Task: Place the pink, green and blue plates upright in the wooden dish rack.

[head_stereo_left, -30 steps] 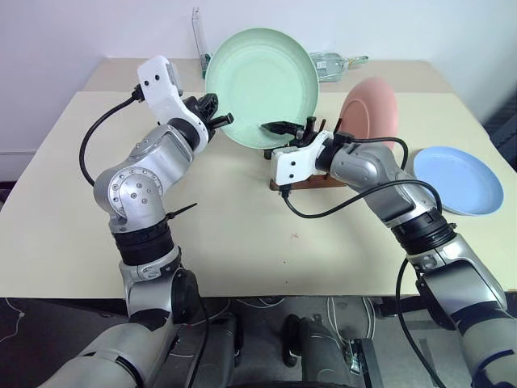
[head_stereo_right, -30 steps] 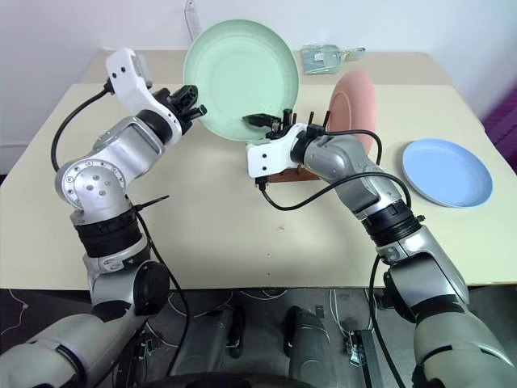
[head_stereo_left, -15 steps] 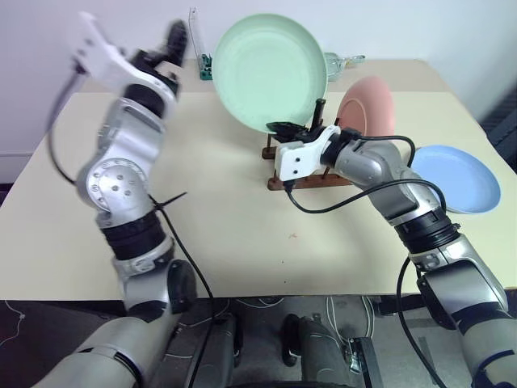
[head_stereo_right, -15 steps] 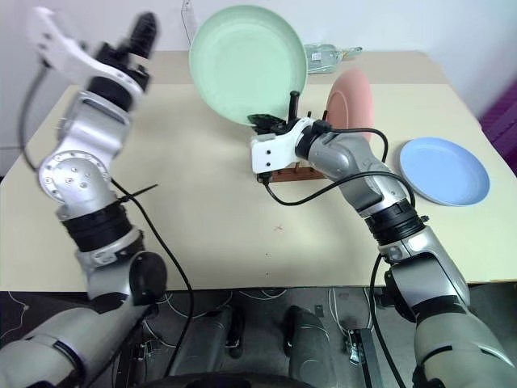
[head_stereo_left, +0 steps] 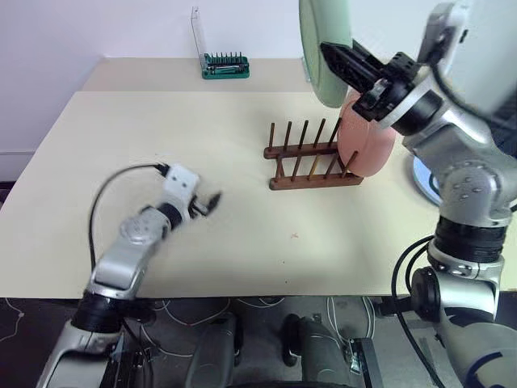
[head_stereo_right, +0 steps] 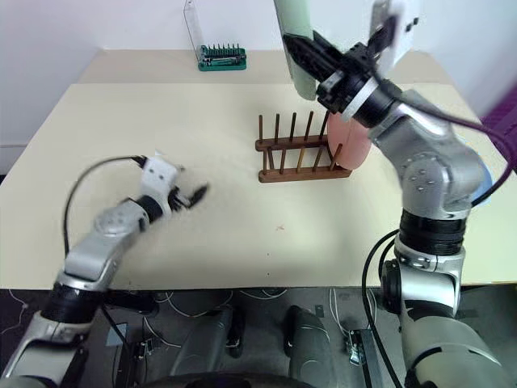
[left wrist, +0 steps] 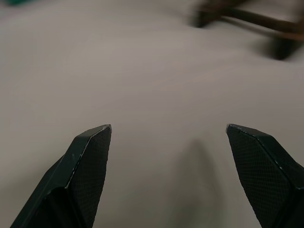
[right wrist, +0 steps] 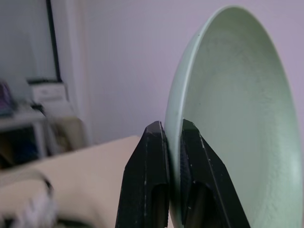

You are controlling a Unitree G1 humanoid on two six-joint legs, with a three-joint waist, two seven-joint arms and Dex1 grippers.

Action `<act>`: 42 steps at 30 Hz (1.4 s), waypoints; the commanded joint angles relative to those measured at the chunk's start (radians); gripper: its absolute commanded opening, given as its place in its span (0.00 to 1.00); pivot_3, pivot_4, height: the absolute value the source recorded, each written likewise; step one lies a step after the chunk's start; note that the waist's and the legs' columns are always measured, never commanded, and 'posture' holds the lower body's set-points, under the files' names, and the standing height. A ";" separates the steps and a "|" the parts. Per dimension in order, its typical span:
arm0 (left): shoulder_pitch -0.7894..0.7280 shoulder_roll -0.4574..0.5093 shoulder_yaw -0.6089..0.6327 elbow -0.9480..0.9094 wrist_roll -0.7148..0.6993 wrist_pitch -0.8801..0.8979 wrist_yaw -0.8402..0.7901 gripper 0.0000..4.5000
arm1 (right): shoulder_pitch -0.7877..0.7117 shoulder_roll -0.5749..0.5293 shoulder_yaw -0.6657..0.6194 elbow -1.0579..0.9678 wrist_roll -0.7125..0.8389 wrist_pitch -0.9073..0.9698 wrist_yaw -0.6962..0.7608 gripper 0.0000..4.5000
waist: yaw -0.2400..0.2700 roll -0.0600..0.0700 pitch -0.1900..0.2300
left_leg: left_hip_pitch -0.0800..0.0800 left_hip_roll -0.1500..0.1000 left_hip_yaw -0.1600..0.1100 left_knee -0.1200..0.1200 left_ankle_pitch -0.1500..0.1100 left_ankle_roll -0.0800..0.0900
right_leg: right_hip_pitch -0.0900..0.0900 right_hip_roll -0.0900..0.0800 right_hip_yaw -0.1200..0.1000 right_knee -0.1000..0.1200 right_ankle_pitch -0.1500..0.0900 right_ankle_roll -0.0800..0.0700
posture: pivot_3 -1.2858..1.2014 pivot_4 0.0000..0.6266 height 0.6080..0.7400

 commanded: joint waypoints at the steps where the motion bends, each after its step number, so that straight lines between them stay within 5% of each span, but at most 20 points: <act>1: -0.005 0.003 0.010 -0.135 -0.078 -0.027 -0.126 0.88 | -0.029 -0.007 -0.061 0.012 0.121 0.150 -0.103 0.00 | -0.002 0.002 -0.001 | 0.000 0.001 0.002 0.000 0.000 0.000 | 0.000 0.000 0.000 -0.001 0.000 -0.001 | 0.52 0.24 0.92; 17: 0.007 -0.011 -0.002 -0.174 -0.082 0.047 -0.192 0.88 | -0.053 0.032 -0.142 0.214 0.202 0.269 -0.295 0.00 | -0.003 0.003 -0.001 | 0.001 0.000 0.008 -0.001 0.002 0.005 | -0.002 0.004 0.002 0.001 0.001 0.005 | 0.52 0.24 0.92; 20: 0.010 -0.015 -0.003 -0.176 -0.078 0.048 -0.192 0.90 | -0.058 0.032 -0.139 0.223 0.192 0.259 -0.308 0.25 | -0.003 0.003 -0.001 | 0.001 0.000 0.008 -0.001 0.002 0.005 | -0.002 0.004 0.002 0.001 0.001 0.006 | 0.52 0.24 0.92; 25: 0.012 -0.020 0.000 -0.178 -0.077 0.054 -0.192 0.90 | -0.058 -0.050 -0.015 0.130 0.023 0.112 -0.178 0.79 | -0.002 0.004 0.000 | 0.000 0.001 0.008 -0.001 0.002 0.005 | -0.002 0.004 0.003 0.001 0.000 0.007 | 0.52 0.24 0.92; 28: 0.012 -0.023 -0.001 -0.178 -0.077 0.057 -0.192 0.90 | -0.027 -0.173 0.137 0.069 -0.173 -0.033 -0.040 0.79 | -0.001 0.004 0.000 | -0.002 0.000 0.009 -0.001 0.002 0.005 | -0.005 0.004 0.003 0.001 -0.001 0.007 | 0.52 0.24 0.92; 33: 0.006 -0.029 -0.004 -0.166 -0.068 0.048 -0.190 0.90 | 0.006 -0.300 0.187 0.027 -0.334 -0.256 0.150 0.79 | -0.002 0.004 0.000 | -0.003 0.000 0.010 0.000 0.002 0.005 | -0.007 0.004 0.004 0.001 -0.001 0.008 | 0.52 0.24 0.92; 39: -0.001 -0.040 -0.016 -0.150 -0.054 0.036 -0.204 0.90 | 0.089 -0.466 0.028 0.106 -0.341 -0.264 0.271 0.79 | 0.003 0.003 0.000 | -0.004 0.000 0.010 0.001 0.002 0.005 | -0.007 0.004 0.005 0.001 -0.001 0.008 | 0.52 0.24 0.92; 42: -0.008 -0.046 -0.025 -0.138 -0.048 0.027 -0.218 0.90 | 0.228 -0.568 -0.057 0.234 -0.401 -0.301 0.320 0.98 | 0.012 0.001 -0.001 | -0.003 0.000 0.009 0.001 0.001 0.005 | -0.003 0.003 0.003 -0.001 -0.002 0.005 | 0.52 0.24 0.92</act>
